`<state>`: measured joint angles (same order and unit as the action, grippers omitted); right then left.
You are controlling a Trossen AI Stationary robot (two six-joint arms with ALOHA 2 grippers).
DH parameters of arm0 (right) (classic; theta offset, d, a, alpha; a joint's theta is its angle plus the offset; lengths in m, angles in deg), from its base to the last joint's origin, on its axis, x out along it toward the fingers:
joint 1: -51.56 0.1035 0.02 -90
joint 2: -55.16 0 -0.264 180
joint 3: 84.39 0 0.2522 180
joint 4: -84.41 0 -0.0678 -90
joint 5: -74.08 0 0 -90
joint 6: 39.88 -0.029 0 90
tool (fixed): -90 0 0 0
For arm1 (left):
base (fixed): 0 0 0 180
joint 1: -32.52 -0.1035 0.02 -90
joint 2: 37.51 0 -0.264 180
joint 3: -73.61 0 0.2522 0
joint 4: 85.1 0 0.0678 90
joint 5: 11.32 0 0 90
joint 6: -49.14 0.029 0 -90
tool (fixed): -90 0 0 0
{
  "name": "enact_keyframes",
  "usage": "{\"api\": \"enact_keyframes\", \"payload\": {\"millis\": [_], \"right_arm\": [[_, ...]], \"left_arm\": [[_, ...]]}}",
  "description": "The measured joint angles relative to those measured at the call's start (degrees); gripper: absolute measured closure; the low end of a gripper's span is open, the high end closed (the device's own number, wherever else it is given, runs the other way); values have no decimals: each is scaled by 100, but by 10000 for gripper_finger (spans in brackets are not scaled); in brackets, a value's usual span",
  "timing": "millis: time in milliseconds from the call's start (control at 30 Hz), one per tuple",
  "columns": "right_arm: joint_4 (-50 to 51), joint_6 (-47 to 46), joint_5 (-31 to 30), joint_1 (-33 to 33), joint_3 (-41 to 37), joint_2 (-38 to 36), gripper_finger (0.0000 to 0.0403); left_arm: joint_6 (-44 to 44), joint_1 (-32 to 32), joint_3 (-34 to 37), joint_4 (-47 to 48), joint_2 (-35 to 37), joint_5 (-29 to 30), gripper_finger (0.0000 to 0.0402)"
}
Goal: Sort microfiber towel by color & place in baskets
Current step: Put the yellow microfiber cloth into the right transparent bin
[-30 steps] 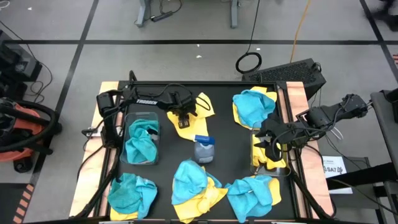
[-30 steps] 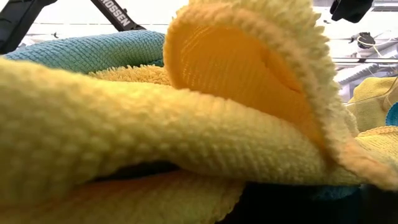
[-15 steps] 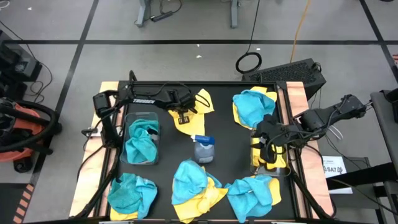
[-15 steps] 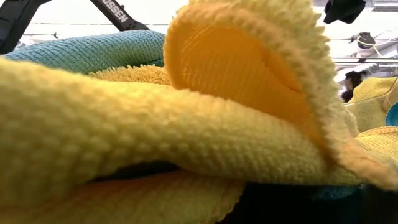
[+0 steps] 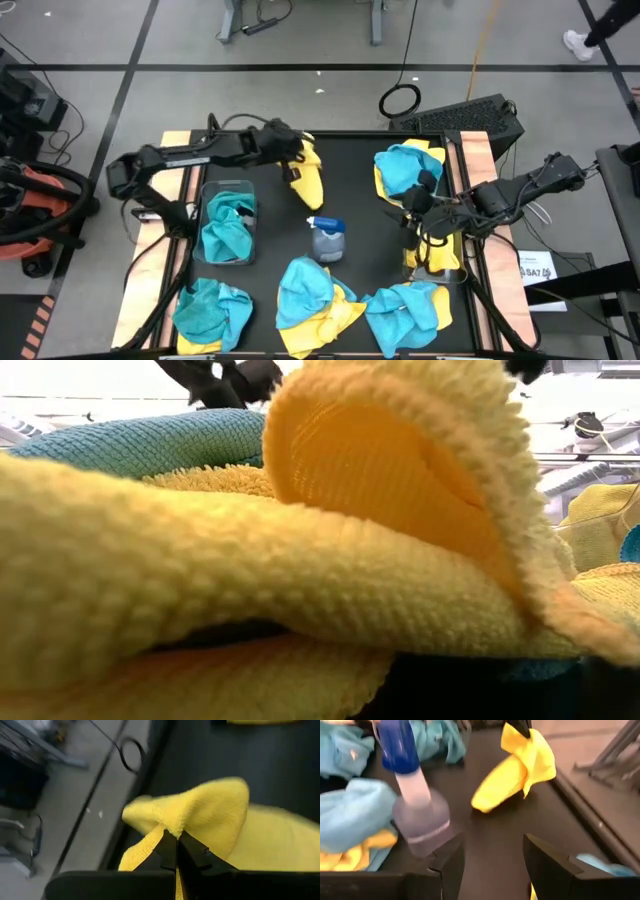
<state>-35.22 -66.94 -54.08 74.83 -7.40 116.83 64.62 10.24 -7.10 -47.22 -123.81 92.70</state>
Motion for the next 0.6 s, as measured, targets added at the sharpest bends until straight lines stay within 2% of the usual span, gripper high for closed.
{"api": "enact_keyframes", "payload": {"millis": [167, 267, 433, 600], "right_arm": [[-808, 903, -408, -2, 0, 0, 214], [-1377, 1504, -411, -44, 0, 22, 214], [-2171, 2215, -390, -165, 0, 150, 214], [-2524, 2600, -400, -414, 0, 357, 214]], "left_arm": [[0, 60, 0, -462, 607, -2, 401], [10, 111, -3, -739, 859, -45, 401], [38, 238, -7, -1231, 1057, -322, 401], [155, 478, -7, -1688, 1094, -513, 401]]}}
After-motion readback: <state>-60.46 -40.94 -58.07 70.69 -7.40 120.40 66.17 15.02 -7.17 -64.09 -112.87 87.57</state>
